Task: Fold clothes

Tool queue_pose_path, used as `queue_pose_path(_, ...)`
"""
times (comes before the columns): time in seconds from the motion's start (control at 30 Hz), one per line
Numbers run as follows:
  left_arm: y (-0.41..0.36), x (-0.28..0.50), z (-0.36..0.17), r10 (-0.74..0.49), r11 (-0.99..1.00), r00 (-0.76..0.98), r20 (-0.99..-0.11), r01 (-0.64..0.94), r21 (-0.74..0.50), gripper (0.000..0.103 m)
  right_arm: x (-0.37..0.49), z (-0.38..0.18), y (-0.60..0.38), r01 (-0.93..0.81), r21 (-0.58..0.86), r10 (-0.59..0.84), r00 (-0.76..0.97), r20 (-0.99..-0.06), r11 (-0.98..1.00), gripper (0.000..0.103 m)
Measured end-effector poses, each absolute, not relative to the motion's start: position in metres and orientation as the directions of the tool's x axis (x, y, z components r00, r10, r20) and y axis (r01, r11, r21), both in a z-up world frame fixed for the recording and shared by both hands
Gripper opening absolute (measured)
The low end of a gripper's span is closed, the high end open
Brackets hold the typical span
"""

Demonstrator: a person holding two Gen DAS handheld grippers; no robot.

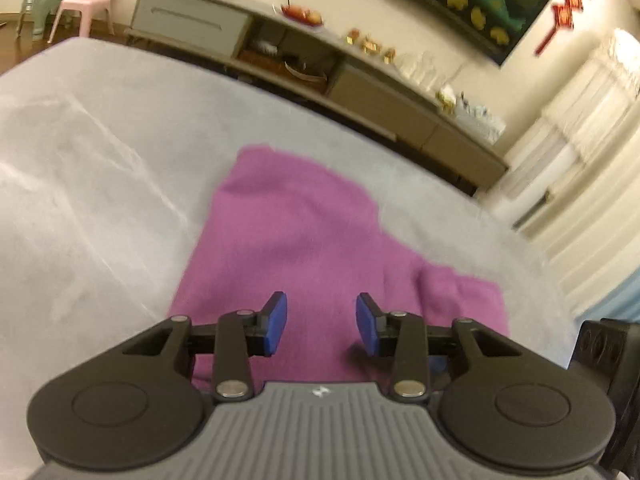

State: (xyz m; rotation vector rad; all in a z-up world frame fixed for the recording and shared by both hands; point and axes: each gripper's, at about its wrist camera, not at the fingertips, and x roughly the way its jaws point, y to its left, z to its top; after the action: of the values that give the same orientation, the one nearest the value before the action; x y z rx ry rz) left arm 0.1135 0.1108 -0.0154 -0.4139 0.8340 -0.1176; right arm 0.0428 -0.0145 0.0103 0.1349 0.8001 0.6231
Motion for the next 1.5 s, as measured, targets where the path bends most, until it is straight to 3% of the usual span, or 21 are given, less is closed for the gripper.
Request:
queue_pose_path(0.13, 0.099, 0.118, -0.026, -0.215, 0.941, 0.662, -0.718, -0.057, -0.335, 0.039, 0.015, 0.027, 0.011, -0.488, 0.119, 0.430, 0.596, -0.678, 0.865, 0.025)
queue_pose_path(0.2, 0.093, 0.117, -0.029, -0.202, 0.952, 0.666, -0.718, -0.039, -0.303, 0.044, -0.002, 0.034, 0.014, -0.527, 0.057, 0.439, 0.637, -0.634, 0.848, 0.021)
queue_pose_path(0.33, 0.081, 0.105, -0.030, -0.148, 0.977, 0.671, -0.726, -0.013, -0.211, 0.044, -0.001, 0.020, -0.015, -0.511, 0.155, 0.461, 0.550, -0.696, 0.845, 0.047)
queue_pose_path(0.4, 0.075, 0.099, -0.021, -0.162, 0.979, 0.687, -0.708, 0.021, -0.204, 0.045, -0.008, 0.036, -0.054, -0.440, 0.235, 0.474, 0.580, -0.662, 0.867, 0.050)
queue_pose_path(0.43, 0.073, 0.096, -0.015, -0.179, 0.977, 0.695, -0.696, 0.042, -0.208, 0.048, -0.017, 0.046, -0.081, -0.399, 0.247, 0.459, 0.625, -0.631, 0.883, 0.059)
queue_pose_path(0.47, 0.070, 0.093, -0.009, -0.202, 0.973, 0.703, -0.682, 0.065, -0.221, 0.050, -0.025, 0.055, -0.108, -0.353, 0.258, 0.435, 0.670, -0.601, 0.899, 0.076)
queue_pose_path(0.53, 0.060, 0.087, 0.000, -0.274, 0.955, 0.710, -0.648, 0.122, -0.270, 0.067, -0.039, 0.059, -0.155, -0.173, 0.218, 0.270, 0.764, -0.586, 0.961, 0.091)
queue_pose_path(0.6, 0.046, 0.083, 0.003, -0.334, 0.937, 0.701, -0.630, 0.175, -0.303, 0.075, -0.038, 0.045, -0.191, -0.059, 0.245, 0.203, 0.759, -0.619, 0.968, 0.091)
queue_pose_path(0.63, 0.039, 0.083, 0.002, -0.361, 0.928, 0.689, -0.629, 0.196, -0.318, 0.085, -0.033, 0.035, -0.198, -0.042, 0.294, 0.229, 0.733, -0.641, 0.955, 0.088)
queue_pose_path(0.7, 0.027, 0.088, -0.002, -0.422, 0.902, 0.644, -0.638, 0.230, -0.364, 0.089, -0.024, 0.015, -0.212, -0.005, 0.380, 0.281, 0.683, -0.674, 0.925, 0.076)
queue_pose_path(0.77, 0.016, 0.101, -0.002, -0.469, 0.879, 0.591, -0.657, 0.237, -0.414, 0.089, -0.023, 0.015, -0.199, -0.042, 0.355, 0.286, 0.683, -0.673, 0.934, 0.027)
queue_pose_path(0.9, -0.008, 0.136, -0.002, -0.508, 0.861, 0.514, -0.691, 0.282, -0.423, 0.094, -0.040, 0.036, -0.164, -0.137, 0.124, 0.185, 0.755, -0.629, 0.983, 0.007)
queue_pose_path(1.1, -0.078, 0.171, 0.001, -0.442, 0.865, 0.433, -0.786, 0.438, -0.245, 0.094, -0.069, 0.059, -0.120, -0.278, -0.108, 0.182, 0.828, -0.530, 0.954, 0.006)
queue_pose_path(1.17, -0.100, 0.177, -0.007, -0.382, 0.859, 0.402, -0.832, 0.487, -0.158, 0.088, -0.070, 0.060, -0.111, -0.302, -0.128, 0.195, 0.831, -0.521, 0.945, 0.006)
queue_pose_path(1.23, -0.110, 0.182, -0.020, -0.286, 0.861, 0.395, -0.873, 0.506, -0.052, 0.016, -0.068, 0.059, -0.107, -0.315, -0.110, 0.215, 0.826, -0.521, 0.943, 0.006)
queue_pose_path(1.27, -0.109, 0.184, -0.025, -0.273, 0.861, 0.383, -0.882, 0.506, -0.046, 0.013, -0.065, 0.059, -0.107, -0.309, -0.084, 0.223, 0.827, -0.516, 0.947, 0.007)
queue_pose_path(1.3, -0.103, 0.184, -0.024, -0.289, 0.863, 0.382, -0.878, 0.500, -0.067, 0.012, -0.062, 0.058, -0.107, -0.302, -0.059, 0.231, 0.828, -0.512, 0.951, 0.008)
queue_pose_path(1.33, -0.095, 0.184, -0.021, -0.309, 0.867, 0.386, -0.869, 0.490, -0.090, 0.012, -0.060, 0.058, -0.108, -0.295, -0.034, 0.238, 0.829, -0.506, 0.955, 0.023)
queue_pose_path(1.37, -0.083, 0.183, -0.014, -0.333, 0.873, 0.398, -0.855, 0.473, -0.119, 0.011, -0.058, 0.057, -0.108, -0.280, -0.021, 0.234, 0.838, -0.493, 0.960, 0.050)
queue_pose_path(1.43, -0.059, 0.181, -0.001, -0.378, 0.880, 0.422, -0.824, 0.441, -0.178, 0.011, -0.062, 0.061, -0.104, -0.248, -0.021, 0.211, 0.863, -0.460, 0.969, 0.090)
queue_pose_path(1.5, -0.035, 0.179, 0.012, -0.420, 0.881, 0.448, -0.789, 0.408, -0.238, 0.011, -0.056, 0.056, -0.092, -0.259, -0.027, 0.222, 0.873, -0.435, 0.966, 0.095)
